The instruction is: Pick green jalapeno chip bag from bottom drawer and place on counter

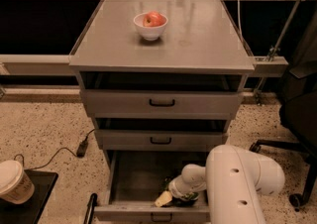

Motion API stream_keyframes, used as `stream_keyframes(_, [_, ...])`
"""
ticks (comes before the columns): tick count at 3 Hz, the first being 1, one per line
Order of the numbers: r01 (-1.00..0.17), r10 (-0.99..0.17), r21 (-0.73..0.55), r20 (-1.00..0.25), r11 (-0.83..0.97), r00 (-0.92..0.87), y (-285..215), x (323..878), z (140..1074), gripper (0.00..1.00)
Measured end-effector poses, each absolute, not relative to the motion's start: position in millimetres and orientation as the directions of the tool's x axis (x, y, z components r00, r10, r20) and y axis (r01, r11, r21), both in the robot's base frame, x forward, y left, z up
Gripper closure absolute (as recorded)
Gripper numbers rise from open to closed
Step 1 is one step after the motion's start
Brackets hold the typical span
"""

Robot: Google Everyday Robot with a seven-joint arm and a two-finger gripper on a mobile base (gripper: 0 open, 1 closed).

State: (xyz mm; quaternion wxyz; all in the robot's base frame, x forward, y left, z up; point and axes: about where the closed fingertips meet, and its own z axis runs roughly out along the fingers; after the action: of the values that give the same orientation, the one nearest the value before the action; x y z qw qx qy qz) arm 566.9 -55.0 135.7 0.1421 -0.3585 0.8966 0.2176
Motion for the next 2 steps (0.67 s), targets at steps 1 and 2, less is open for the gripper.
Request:
stream_keyframes(1, [-0.715,-0.595,0.308,-0.402,0.628,-0.696,-47,568,139,0.00])
stream_keyframes(2, [-0.751,-0.650,0.366,-0.378,0.550,-0.660,-25,568,176,0.00])
